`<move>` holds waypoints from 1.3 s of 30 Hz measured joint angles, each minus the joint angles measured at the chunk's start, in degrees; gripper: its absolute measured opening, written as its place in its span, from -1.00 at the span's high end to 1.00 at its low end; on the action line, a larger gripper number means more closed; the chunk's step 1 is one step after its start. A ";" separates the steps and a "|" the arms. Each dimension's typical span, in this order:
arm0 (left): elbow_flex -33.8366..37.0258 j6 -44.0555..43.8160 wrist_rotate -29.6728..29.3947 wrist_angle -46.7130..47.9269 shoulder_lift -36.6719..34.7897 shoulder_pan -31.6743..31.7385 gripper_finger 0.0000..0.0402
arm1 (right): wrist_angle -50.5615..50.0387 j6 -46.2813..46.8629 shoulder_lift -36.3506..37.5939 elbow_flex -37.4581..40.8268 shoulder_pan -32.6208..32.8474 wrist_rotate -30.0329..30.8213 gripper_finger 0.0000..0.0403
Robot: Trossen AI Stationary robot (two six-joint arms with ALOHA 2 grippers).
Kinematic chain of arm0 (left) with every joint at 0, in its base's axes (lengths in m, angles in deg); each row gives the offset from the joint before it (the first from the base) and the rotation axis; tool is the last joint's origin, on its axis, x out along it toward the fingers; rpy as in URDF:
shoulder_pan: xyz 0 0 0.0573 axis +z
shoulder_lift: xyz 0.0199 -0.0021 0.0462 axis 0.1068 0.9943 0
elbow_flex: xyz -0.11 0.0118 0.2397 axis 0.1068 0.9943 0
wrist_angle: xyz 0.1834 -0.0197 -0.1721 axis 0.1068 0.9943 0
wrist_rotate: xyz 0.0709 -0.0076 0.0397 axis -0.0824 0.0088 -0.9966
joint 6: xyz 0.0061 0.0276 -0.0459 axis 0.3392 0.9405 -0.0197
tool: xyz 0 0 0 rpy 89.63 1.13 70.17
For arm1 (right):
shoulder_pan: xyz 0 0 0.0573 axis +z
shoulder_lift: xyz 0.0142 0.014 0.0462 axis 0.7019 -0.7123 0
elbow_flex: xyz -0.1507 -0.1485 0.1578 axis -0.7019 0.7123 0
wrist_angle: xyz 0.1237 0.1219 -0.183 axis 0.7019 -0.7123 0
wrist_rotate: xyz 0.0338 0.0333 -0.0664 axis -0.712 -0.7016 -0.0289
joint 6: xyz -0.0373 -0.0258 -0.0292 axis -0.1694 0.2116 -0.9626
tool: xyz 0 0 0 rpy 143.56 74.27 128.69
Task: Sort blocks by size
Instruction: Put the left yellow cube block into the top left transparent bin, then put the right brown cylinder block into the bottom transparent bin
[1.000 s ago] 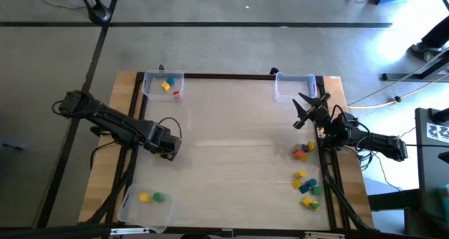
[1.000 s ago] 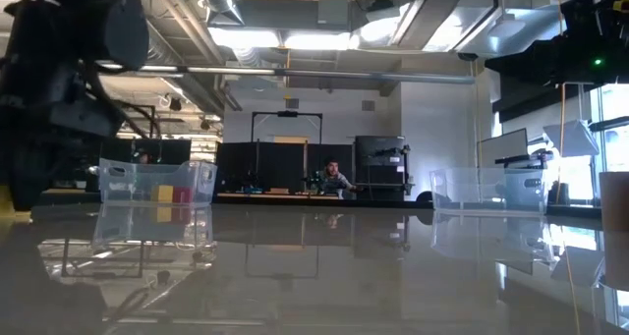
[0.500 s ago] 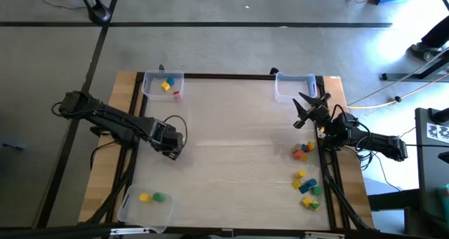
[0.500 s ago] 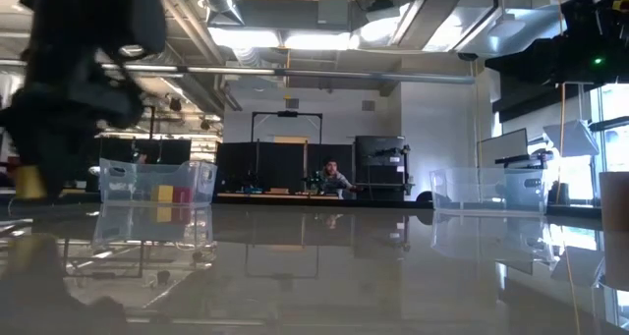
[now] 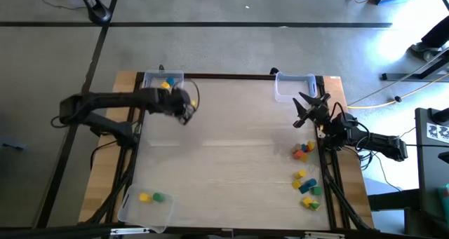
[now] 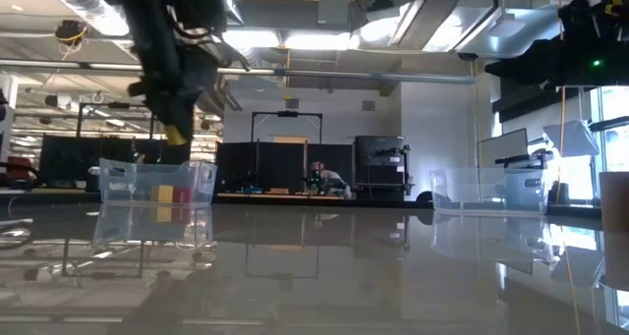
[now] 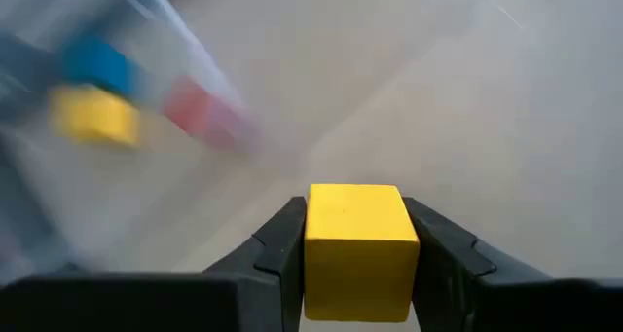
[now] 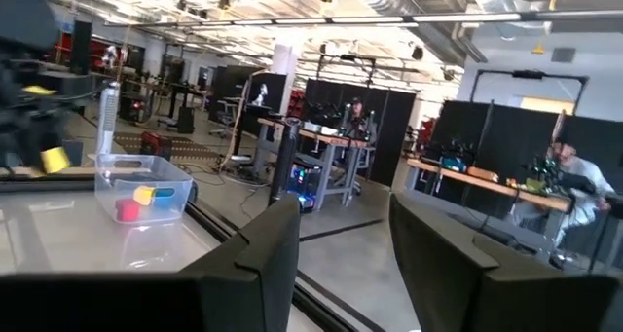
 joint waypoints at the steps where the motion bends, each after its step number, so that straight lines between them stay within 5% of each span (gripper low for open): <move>1: -0.19 2.70 -0.66 -1.54 0.00 2.47 0.39 | -0.13 0.05 -0.02 0.00 0.00 0.22 0.20; 10: 0.44 15.14 -0.94 -13.76 -0.20 24.44 0.38 | -0.63 0.19 -0.01 0.00 0.00 3.43 0.20; 17: 2.52 21.12 6.92 -16.78 1.48 35.10 0.31 | -1.08 0.01 0.00 0.00 0.00 4.87 0.20; 27: 1.78 25.22 11.04 -17.10 1.19 37.13 -0.09 | -9.49 -0.08 -0.19 -1.64 0.00 3.40 0.20; 33: 0.18 28.96 14.25 -22.35 -5.54 33.15 -0.16 | -15.13 7.71 -3.37 -11.08 0.04 0.67 0.20; 39: 1.40 29.91 15.91 -31.39 -10.72 27.96 -0.13 | -25.88 18.48 -14.14 -22.30 0.04 -6.46 0.20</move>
